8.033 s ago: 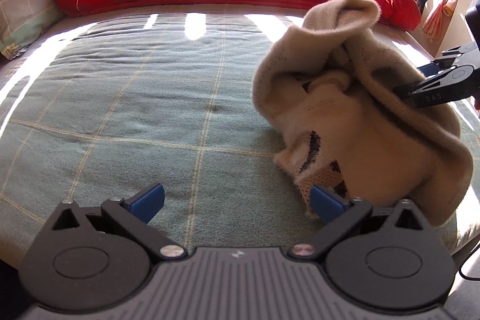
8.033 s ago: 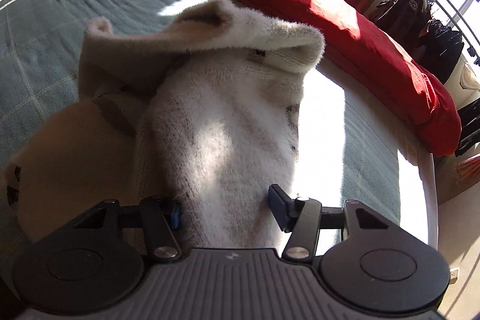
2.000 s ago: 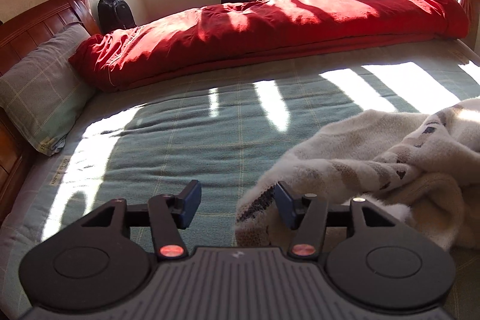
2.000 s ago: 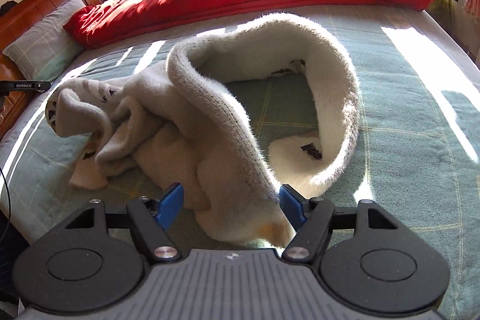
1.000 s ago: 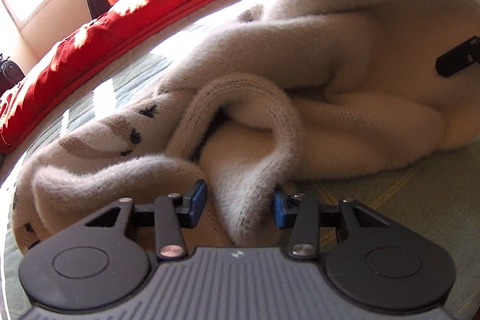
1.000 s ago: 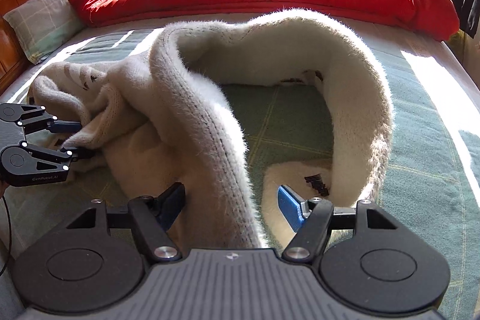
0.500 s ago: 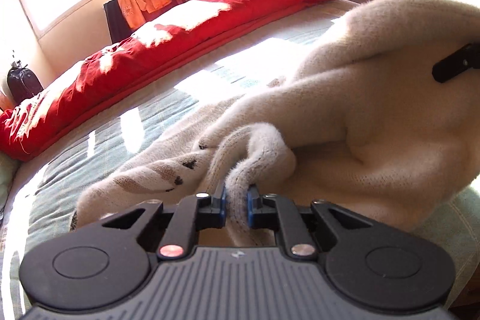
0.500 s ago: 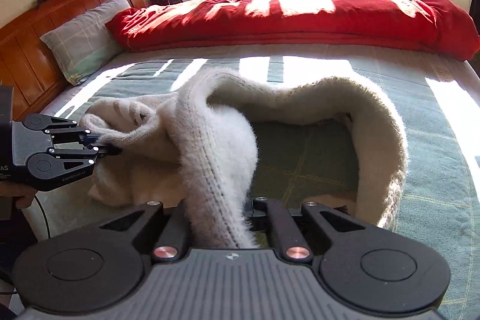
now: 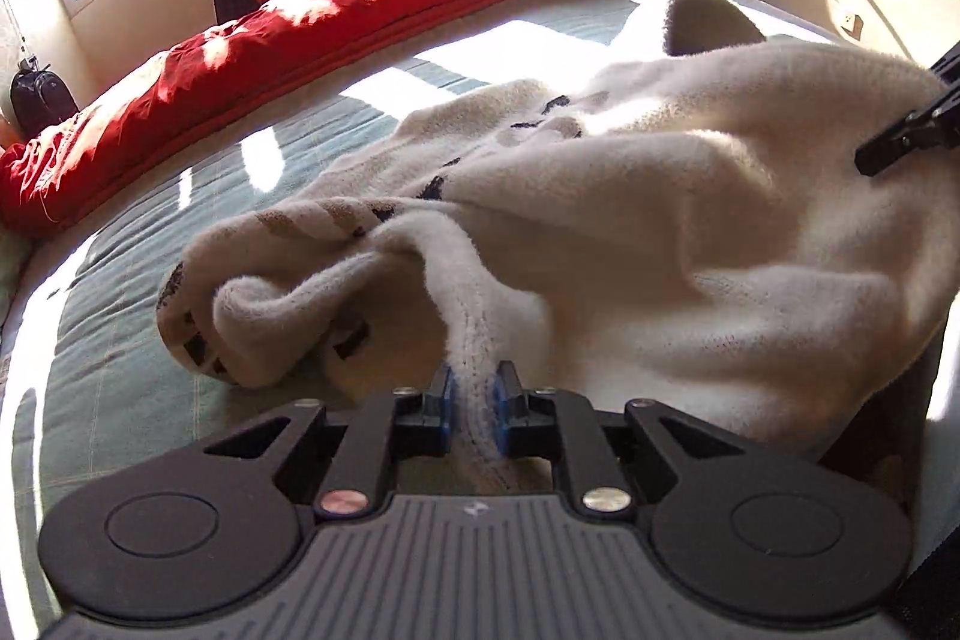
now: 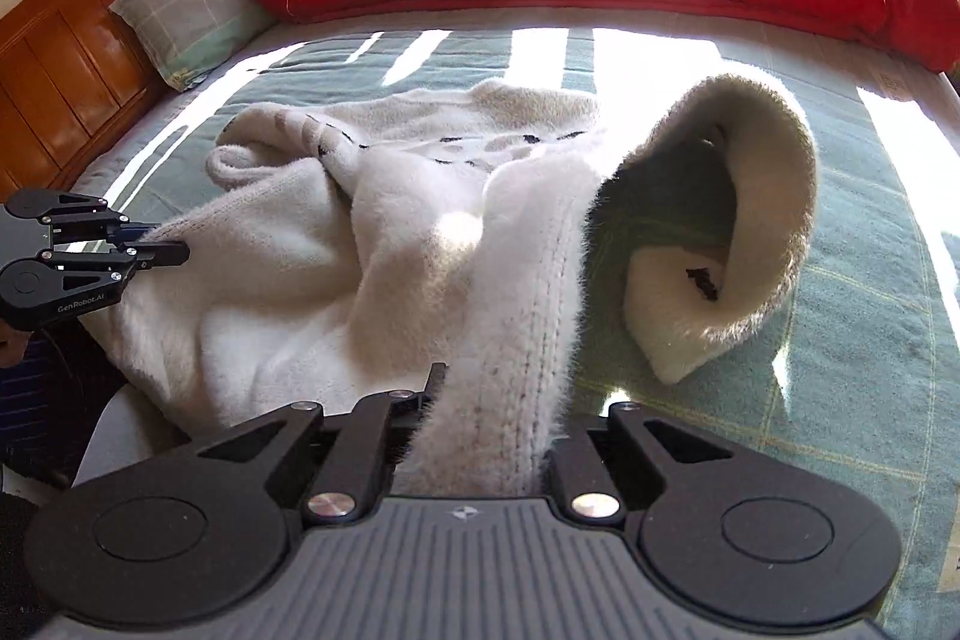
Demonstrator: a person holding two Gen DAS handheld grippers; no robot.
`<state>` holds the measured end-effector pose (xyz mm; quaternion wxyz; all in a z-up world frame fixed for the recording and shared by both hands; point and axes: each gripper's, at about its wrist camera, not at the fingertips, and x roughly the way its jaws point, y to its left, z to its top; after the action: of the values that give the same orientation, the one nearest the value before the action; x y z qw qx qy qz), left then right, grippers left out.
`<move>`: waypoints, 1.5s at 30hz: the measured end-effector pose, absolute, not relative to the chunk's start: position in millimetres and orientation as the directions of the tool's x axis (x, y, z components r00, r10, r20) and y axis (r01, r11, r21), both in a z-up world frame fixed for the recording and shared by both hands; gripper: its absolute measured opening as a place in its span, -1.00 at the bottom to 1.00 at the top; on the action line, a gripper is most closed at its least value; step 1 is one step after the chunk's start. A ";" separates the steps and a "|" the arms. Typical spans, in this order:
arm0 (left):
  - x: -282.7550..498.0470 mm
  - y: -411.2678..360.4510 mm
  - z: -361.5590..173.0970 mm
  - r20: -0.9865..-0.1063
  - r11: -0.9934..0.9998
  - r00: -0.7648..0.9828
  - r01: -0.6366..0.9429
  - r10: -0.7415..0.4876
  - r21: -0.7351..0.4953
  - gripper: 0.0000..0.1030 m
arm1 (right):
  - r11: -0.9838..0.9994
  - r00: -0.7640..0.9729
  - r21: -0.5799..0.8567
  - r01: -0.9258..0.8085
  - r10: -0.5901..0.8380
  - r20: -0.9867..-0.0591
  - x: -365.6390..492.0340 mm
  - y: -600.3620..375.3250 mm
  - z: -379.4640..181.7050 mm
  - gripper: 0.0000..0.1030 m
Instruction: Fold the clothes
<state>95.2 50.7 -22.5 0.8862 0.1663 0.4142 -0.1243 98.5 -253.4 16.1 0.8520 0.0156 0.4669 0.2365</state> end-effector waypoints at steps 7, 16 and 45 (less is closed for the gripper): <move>87.0 55.5 -7.0 -0.747 0.925 0.659 0.332 -0.088 0.184 -0.42 | 0.900 0.464 0.250 -0.358 0.404 -0.789 91.6 -259.1 20.1 -0.19; 103.2 28.8 6.7 -0.708 0.909 0.688 0.383 -0.161 0.165 0.09 | 0.899 0.556 0.307 -0.314 0.436 -0.708 108.7 -279.8 54.7 0.27; 152.5 57.4 -53.6 -0.801 0.980 0.593 0.193 -0.084 0.041 0.24 | 0.899 0.552 0.422 -0.117 0.412 -0.725 208.2 -298.1 -16.5 0.35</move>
<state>152.5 57.4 -53.6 0.8903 0.0617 0.4444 -0.0778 208.2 -298.1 -16.5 0.8654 0.1648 0.4478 0.1529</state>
